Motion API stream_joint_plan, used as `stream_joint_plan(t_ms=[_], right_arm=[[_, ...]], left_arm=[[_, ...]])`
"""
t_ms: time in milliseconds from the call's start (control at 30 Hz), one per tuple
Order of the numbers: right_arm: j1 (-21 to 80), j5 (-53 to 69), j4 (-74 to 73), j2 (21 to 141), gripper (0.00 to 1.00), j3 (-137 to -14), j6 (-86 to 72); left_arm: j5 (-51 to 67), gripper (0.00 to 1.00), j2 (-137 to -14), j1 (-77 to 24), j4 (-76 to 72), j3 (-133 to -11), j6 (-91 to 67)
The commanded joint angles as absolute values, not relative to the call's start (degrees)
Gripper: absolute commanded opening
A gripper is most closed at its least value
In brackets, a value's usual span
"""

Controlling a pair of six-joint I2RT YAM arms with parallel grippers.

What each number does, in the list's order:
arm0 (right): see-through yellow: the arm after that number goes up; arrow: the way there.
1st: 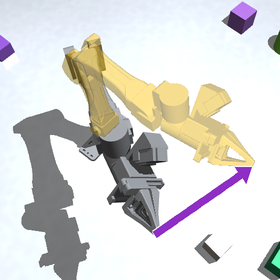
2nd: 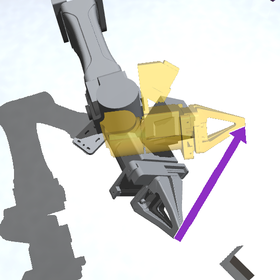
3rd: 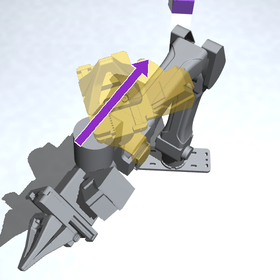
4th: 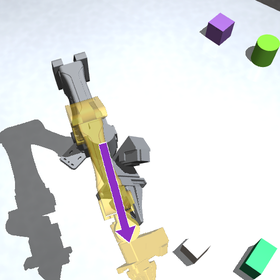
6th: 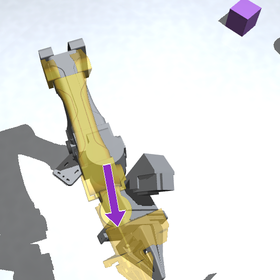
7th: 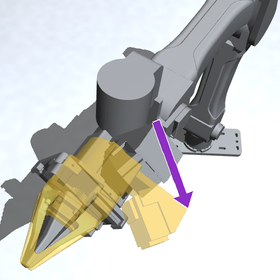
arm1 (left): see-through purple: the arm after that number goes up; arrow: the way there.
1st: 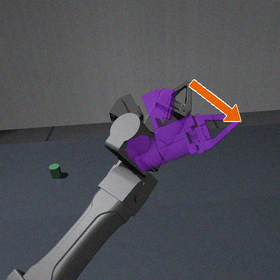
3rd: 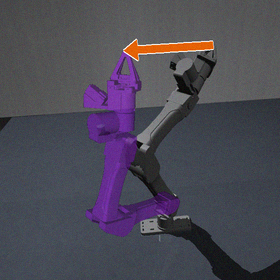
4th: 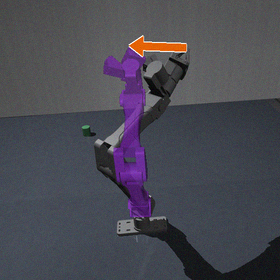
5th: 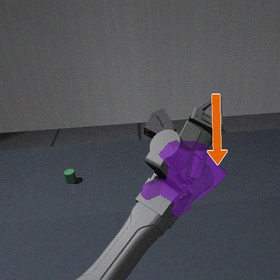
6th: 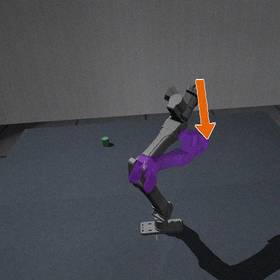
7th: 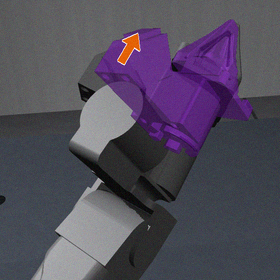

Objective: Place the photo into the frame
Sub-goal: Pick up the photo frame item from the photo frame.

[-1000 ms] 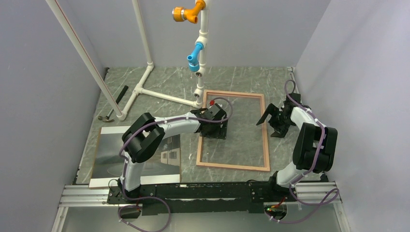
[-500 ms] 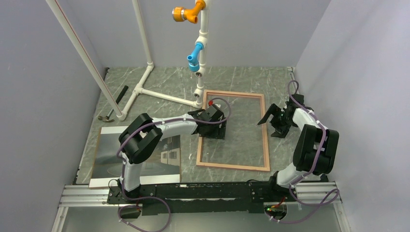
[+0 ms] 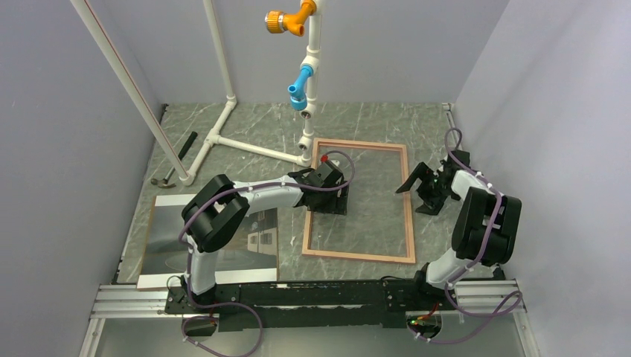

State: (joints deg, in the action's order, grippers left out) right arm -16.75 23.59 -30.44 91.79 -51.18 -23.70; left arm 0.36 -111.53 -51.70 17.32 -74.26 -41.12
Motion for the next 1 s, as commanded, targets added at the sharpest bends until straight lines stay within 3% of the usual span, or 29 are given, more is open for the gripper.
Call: stream_joint_plan(t_ms=[0,500,833,967], right_arm=[[-16.7,33.8,-25.3,88.0,0.97,-49.4,-24.1],[-17.1,38.9,-28.7,73.9,0.89,-49.5,-24.9],[-17.1,42.8,-31.7,76.1,0.86,-49.3,-23.4],[-17.1,38.6,-35.3,78.8,0.82,-50.2,-21.8]], left_arm=[[3.5,0.8,-111.7,-52.0,16.3,-74.4,-40.7],[3.6,0.79,-111.1,-51.8,16.1,-73.7,-39.7],[5.1,0.79,-110.6,-51.7,13.4,-72.0,-39.7],[5.3,0.79,-110.8,-51.7,13.4,-72.0,-39.7]])
